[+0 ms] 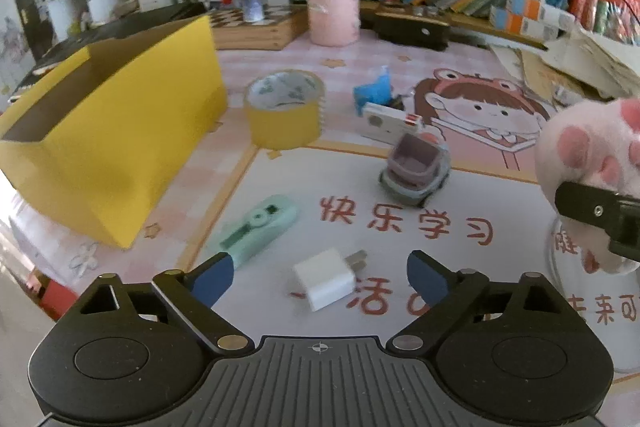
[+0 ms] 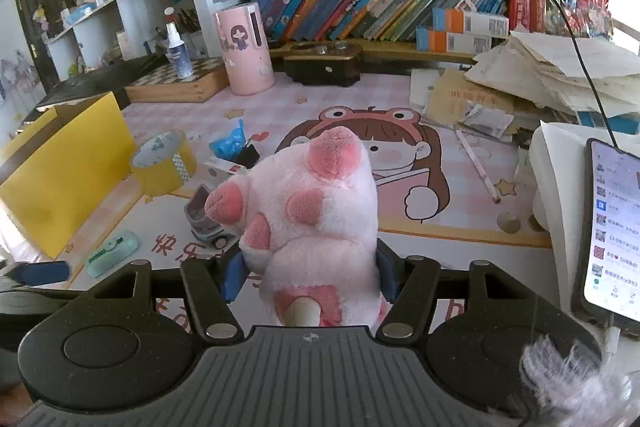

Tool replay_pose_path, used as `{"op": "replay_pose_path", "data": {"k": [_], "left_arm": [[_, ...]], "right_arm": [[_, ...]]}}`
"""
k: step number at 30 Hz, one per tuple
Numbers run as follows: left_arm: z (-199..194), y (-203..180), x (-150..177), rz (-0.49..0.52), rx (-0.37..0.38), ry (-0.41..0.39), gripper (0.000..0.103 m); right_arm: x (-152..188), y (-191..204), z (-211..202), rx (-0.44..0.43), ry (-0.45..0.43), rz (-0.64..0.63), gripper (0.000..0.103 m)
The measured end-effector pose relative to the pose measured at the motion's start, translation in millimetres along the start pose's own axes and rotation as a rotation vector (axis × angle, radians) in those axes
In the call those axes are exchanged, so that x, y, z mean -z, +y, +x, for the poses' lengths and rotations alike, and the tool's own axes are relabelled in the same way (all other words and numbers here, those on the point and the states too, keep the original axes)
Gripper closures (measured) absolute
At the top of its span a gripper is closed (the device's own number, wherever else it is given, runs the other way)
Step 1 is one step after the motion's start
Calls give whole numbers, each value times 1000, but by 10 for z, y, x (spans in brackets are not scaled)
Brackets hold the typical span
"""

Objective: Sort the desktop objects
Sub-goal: 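Grasp the white charger plug with the left gripper while the right gripper holds the pig, then carry the pig and the plug up and over the yellow box with both tools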

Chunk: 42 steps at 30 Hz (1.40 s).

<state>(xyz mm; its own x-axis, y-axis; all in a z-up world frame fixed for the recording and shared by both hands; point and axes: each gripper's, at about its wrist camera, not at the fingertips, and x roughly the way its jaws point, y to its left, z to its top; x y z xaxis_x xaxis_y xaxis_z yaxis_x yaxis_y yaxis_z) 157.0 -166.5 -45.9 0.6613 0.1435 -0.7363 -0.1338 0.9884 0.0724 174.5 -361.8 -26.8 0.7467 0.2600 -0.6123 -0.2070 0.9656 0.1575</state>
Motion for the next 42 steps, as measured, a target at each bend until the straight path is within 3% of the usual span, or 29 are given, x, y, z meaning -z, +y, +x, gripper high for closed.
{"op": "replay_pose_path", "data": {"k": [10,13,15,16,20,30,42], "left_arm": [[197,-5,4,-18,-58,39,31],[232,15,20,-40,-40,55,43],[225,-3,17,-34,-24,52,59],[217,-18,15,-29,-15,50,60],[154,18,16,-71,14,46,61],[-241,231,-15,-168,54,-66,61],[-540,537,183,-233,48,-108,61]], "right_arm": [[78,-42,-33,-8,18,-26,43],[95,-68,-32,-3,24,-22,43],[95,-74,-32,-3,23,-23,43],[94,-75,-32,-4,24,-21,43],[107,-80,-41,-15,27,-19,43],[127,43,-49,-61,52,-34,43],[175,340,-89,-88,75,-71,43]]}}
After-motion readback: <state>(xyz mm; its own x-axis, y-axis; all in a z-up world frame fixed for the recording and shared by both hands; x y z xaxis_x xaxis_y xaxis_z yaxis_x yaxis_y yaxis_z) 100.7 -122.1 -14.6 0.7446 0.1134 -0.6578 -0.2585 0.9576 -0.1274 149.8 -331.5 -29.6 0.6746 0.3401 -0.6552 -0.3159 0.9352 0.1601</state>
